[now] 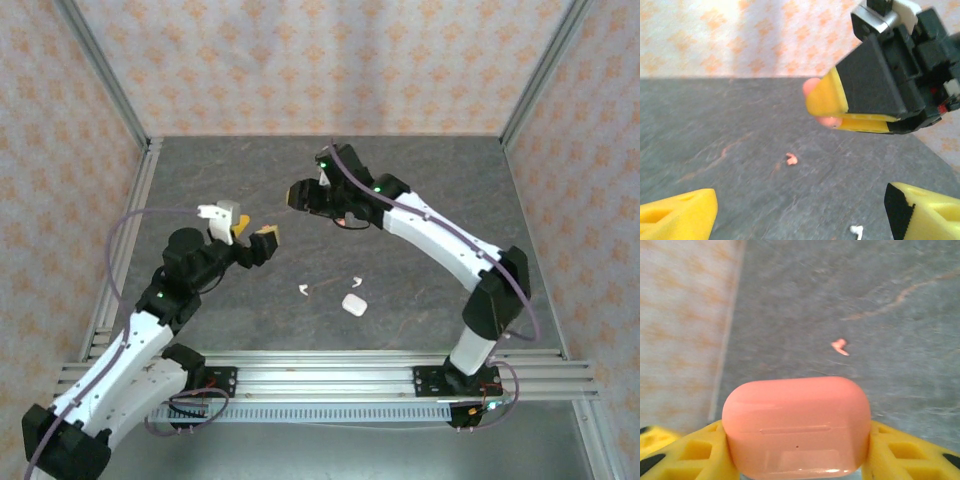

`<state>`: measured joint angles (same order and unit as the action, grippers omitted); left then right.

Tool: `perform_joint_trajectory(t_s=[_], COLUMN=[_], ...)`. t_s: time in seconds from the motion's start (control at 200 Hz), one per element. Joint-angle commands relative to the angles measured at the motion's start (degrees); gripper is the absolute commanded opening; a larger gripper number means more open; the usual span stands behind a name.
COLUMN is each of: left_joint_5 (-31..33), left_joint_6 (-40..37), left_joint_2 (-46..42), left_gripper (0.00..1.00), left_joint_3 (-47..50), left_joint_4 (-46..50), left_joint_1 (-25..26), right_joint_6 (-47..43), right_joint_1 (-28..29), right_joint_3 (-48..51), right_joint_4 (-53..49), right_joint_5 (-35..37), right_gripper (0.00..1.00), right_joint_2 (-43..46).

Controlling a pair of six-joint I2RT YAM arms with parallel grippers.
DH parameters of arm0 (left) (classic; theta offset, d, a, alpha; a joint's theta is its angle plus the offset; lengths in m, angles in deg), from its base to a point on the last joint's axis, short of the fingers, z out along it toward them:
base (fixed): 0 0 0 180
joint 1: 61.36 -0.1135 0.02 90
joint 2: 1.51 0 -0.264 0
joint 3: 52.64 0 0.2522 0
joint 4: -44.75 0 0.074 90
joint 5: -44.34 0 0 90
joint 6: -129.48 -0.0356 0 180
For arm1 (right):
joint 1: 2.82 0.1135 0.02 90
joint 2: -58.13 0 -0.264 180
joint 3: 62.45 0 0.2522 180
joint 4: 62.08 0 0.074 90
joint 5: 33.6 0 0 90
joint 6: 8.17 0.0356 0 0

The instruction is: Insert wireless bluetooth earbuds into charging case

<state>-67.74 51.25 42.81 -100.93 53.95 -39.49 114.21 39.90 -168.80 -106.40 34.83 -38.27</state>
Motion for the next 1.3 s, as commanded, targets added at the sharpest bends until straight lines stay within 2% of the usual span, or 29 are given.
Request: perform_joint_trajectory(t_s=[0.0,0.165,0.355,0.56,0.68,0.911,1.181,1.296], left_joint_5=[0.21,2.28,5.31,7.26,9.17,5.37,3.87,2.87], left_joint_6=[-3.77,-5.51,-2.92,-2.45,-2.59,-5.57,-4.67,-2.87], left_joint_2=[4.31,14.63,20.47,21.27,19.37,18.2,19.43,20.99], left_gripper=[0.86,0.81,0.68,0.65,0.65,0.67,0.63,0.62], left_joint_3=[-4.29,-12.86,-17.12,-17.26,-14.02,-13.3,-13.38,-13.24], left_joint_4=[-10.5,-10.29,-13.02,-12.88,-13.78,-10.73,-12.39,-15.58], left_joint_1=[2.67,7.23,7.66,7.68,7.67,7.41,7.26,7.26], right_joint_6=[6.87,11.72,15.76,19.99,23.81,24.51,23.2,25.09], right_joint_1=[-0.22,-0.27,-0.66,-2.12,-3.65,-4.48,-4.84,-4.84], right_joint_3=[2.66,5.23,7.62,10.26,13.12,14.41,15.11,16.28], right_joint_4=[6.85,12.47,16.72,21.08,25.61,26.39,24.59,26.96], right_joint_5=[-5.13,-7.32,-9.16,-11.42,-12.34,-13.6,-11.99,-12.98], right_gripper=[0.47,0.47,0.47,0.47,0.47,0.47,0.48,0.47], right_joint_2=[2.66,5.95,8.04,9.69,10.98,11.89,13.29,13.04])
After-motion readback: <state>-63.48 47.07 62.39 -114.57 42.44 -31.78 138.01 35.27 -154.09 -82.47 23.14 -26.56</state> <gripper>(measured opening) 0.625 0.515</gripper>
